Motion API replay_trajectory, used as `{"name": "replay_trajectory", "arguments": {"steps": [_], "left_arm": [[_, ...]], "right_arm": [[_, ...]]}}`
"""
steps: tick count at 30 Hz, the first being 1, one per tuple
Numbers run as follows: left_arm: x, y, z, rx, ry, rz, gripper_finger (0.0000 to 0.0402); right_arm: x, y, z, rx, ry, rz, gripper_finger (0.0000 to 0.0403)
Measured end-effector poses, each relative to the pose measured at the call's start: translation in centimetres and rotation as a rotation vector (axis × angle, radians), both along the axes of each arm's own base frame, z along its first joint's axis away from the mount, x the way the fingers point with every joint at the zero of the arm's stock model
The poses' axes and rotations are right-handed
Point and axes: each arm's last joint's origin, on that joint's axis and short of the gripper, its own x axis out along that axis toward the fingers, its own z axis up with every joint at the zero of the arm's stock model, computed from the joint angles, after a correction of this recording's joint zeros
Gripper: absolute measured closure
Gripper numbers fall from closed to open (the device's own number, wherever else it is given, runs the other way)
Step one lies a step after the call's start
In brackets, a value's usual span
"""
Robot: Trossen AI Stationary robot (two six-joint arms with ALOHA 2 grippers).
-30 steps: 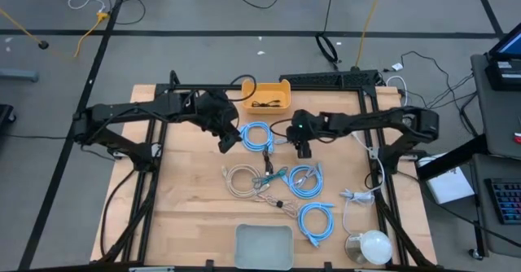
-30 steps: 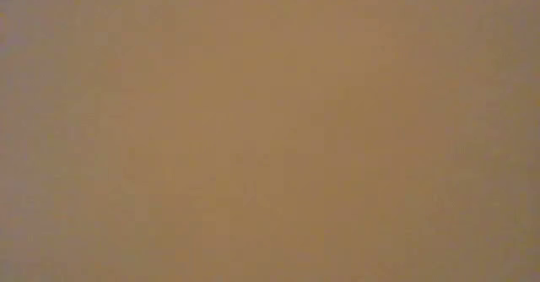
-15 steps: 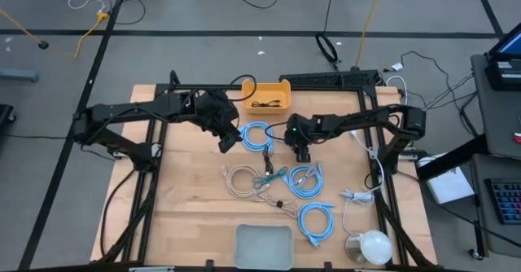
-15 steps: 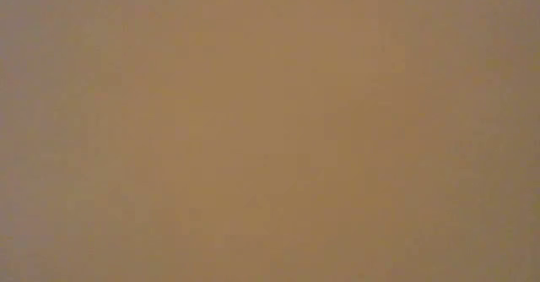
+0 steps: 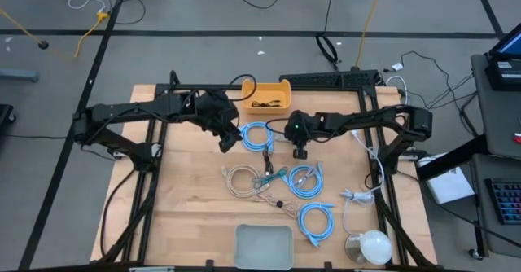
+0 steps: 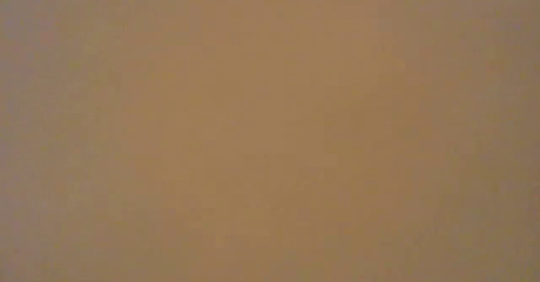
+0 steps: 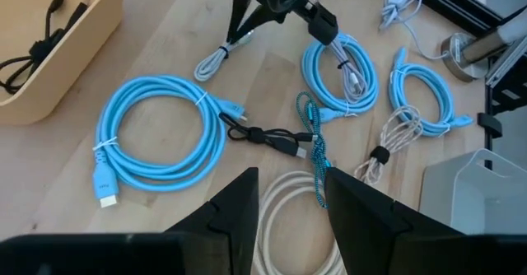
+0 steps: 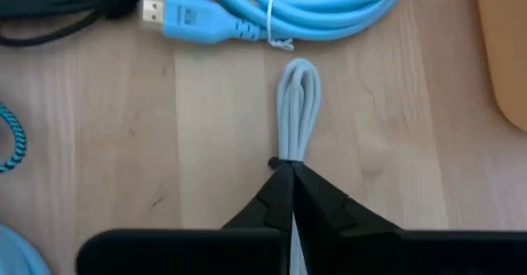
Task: Sort cables into bins
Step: Put the white charger cable into the yellow bin
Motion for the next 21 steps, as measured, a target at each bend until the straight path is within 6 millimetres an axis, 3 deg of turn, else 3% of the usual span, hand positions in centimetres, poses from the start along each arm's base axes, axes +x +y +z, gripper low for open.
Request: {"name": "replay_trajectory", "arguments": {"steps": [15,21], "left_arm": [[0.0,-0.1,0.0,0.003,0.000,-0.005,0.0257],[0.0,-0.1,0.0,0.001,0.000,-0.003,0.0257]], "right_arm": [[0.1,-0.3,0.1,0.060,-0.039,0.014,0.0319],[0.1,-1.1,-1.1,0.083,-0.012,-0.027,0.0278]]}}
